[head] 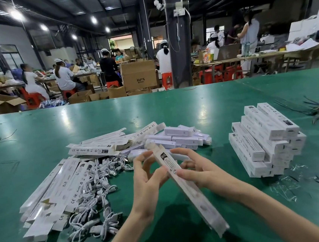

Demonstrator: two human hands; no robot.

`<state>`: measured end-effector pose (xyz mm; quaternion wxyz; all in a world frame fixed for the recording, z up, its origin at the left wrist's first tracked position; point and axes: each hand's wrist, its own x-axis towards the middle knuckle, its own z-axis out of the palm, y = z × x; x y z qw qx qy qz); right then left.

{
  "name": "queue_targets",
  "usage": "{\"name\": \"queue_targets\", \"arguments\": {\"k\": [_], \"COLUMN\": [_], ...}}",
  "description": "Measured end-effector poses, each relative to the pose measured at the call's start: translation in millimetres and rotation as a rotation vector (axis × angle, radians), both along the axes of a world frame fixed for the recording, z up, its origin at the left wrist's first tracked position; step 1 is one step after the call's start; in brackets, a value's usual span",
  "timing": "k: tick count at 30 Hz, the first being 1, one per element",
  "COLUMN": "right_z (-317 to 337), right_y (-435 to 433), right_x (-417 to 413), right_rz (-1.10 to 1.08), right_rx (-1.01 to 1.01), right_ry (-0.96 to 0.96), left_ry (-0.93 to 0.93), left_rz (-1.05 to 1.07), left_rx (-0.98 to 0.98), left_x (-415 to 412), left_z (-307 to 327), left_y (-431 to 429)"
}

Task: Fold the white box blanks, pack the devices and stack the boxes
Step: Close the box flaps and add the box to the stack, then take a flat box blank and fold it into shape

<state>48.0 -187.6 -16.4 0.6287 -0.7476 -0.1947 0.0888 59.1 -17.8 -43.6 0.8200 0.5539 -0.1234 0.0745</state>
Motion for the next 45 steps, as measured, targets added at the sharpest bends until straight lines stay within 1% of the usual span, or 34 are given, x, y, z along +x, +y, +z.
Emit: {"name": "queue_targets", "arguments": {"k": [2,4,7,16,19,22,26,32,36,39,42,45], "right_z": [-1.0,-2.2,-1.8,-2.4,-3.8,-3.1,-1.4,-4.3,-5.3,-4.1,-3.1,-2.8], "right_y": [2.0,1.4,0.0,-0.8,-1.0,0.2,4.9,6.1,5.6,6.8,8.8,9.8], "right_x": [0.1,-0.2,-0.7,-0.5,-0.3,-1.2,-5.4,-6.4,-7.5,-10.1,-12.2,-11.7], "right_rz": [-0.012,0.032,0.066,0.070,0.054,0.063,0.083,0.037,0.025,0.056,0.067,0.055], "right_rx": [0.095,0.174,0.203,0.177,0.187,0.180,0.123,0.110,0.061,0.037,0.028,0.058], "right_ry": [0.030,0.058,0.075,0.118,0.146,0.158,0.100,0.038,0.005,-0.006,-0.017,-0.017], "left_ry": [-0.026,-0.067,-0.086,-0.026,0.024,0.076,0.172,0.290,0.332,0.370,0.389,0.375], "left_rz": [-0.020,-0.022,-0.053,-0.199,-0.191,-0.124,-0.086,-0.191,-0.184,-0.214,-0.241,-0.244], "left_rx": [0.072,0.152,0.196,0.192,0.167,0.144,0.070,0.028,0.044,0.086,0.126,0.121], "left_x": [-2.5,-4.0,-4.8,-8.0,-9.5,-10.0,-10.2,-6.1,-6.0,-4.8,-2.2,-1.7], "left_z": [0.5,1.8,3.2,9.9,9.5,12.9,19.7,25.7,27.4,29.4,30.2,31.6], "left_y": [-1.9,-1.8,0.3,5.4,1.7,0.2,3.6,10.8,13.2,16.8,20.6,22.9]}}
